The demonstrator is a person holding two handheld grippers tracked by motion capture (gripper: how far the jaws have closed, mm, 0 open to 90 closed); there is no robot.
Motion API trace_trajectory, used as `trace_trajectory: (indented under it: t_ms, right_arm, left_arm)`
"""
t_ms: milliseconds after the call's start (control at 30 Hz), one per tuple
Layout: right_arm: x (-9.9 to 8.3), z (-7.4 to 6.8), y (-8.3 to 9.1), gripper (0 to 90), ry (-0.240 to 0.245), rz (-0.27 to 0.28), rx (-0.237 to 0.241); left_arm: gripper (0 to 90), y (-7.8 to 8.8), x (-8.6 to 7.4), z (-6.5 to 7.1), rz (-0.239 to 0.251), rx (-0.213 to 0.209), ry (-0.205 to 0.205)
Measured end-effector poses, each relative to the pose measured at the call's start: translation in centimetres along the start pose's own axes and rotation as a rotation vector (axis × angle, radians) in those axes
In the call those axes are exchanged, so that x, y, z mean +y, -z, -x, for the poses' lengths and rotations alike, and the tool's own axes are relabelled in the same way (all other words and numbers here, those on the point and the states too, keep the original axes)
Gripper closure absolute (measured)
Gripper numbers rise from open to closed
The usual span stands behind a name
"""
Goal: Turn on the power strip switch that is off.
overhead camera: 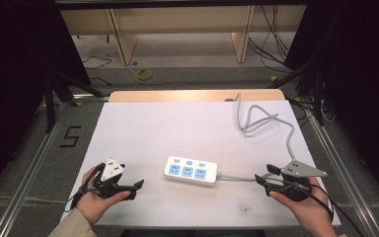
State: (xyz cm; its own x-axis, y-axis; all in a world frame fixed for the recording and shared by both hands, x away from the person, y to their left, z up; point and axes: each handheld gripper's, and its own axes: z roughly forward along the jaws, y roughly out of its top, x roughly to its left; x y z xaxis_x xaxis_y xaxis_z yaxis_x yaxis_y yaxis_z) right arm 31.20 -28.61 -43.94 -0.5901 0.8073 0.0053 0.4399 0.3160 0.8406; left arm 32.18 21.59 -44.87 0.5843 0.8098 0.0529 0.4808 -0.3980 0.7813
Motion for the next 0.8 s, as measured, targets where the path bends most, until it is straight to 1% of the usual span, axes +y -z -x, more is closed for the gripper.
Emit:
trace_trajectory:
  t_ms: [33,67,100,200,333,433,500,667,800]
  right_arm:
    - [0.0,0.0,0.0,51.7,0.001,-0.001,-0.002]
    - [0.0,0.0,0.0,51.7,0.001,-0.001,-0.002]
    - [0.1,0.0,0.2,61.1,0.010,0.000,-0.008]
    - [0.3,-0.1,0.4,75.0,0.025,0.012,-0.028]
    - [0.4,-0.3,0.4,85.0,0.034,0.005,-0.027]
    - [0.5,-0.3,0.4,89.1,0.037,0.003,-0.024]
    - [0.6,-0.2,0.5,89.9,0.036,0.003,-0.022]
    - [0.8,-0.2,0.4,90.0,0.038,0.000,-0.019]
    - [1.1,-0.4,0.3,90.0,0.045,0.002,-0.007]
  left_arm:
    - [15.3,0.0,0.0,0.0,-0.002,0.002,-0.003]
    - [15.4,0.0,0.0,0.0,-0.002,0.002,-0.003]
    - [15.4,0.0,0.0,0.0,-0.003,0.003,-0.008]
    - [15.4,0.0,0.0,0.1,0.000,0.005,-0.009]
    - [15.6,0.0,0.0,0.1,-0.002,0.006,-0.010]
    - [15.6,-0.1,0.0,0.1,0.002,0.008,-0.007]
    - [15.6,-0.1,0.0,0.0,0.002,0.009,-0.006]
    - [15.7,-0.1,0.0,0.0,0.001,0.010,-0.008]
    - [15.7,-0.1,0.1,0.1,-0.001,0.008,-0.014]
